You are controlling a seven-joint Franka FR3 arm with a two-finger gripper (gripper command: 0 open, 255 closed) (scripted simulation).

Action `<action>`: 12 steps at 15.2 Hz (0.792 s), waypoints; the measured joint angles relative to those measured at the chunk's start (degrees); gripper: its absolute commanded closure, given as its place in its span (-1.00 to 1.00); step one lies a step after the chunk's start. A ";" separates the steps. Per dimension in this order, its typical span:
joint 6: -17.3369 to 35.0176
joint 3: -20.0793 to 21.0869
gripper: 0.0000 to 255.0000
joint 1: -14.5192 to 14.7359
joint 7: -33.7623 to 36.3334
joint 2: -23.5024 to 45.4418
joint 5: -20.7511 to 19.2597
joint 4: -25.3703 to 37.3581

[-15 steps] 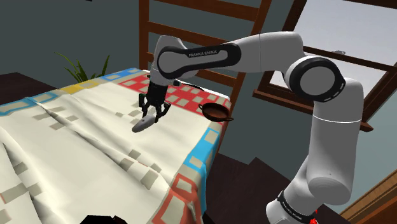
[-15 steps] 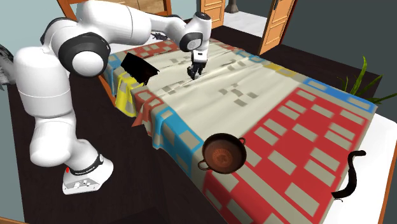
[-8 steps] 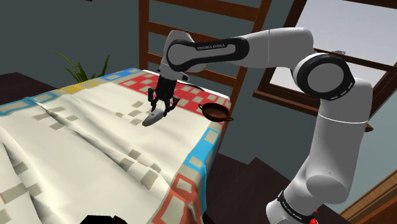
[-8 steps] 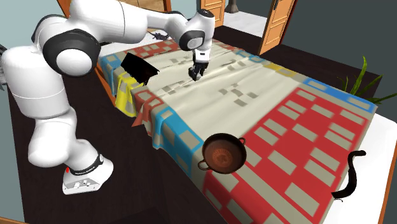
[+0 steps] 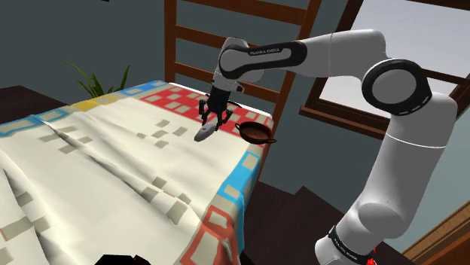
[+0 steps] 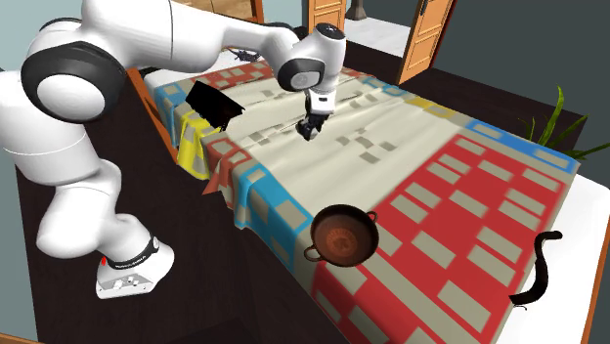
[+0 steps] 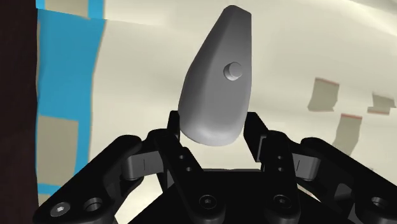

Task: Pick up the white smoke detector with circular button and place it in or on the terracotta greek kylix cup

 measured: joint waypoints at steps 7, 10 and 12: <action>-1.62 -3.35 1.00 -5.52 -8.96 -2.08 1.00 -2.36; -2.84 -4.95 1.00 -7.90 -12.76 -2.01 1.08 -1.94; -3.74 -6.07 1.00 -9.55 -15.41 -1.94 1.13 -1.53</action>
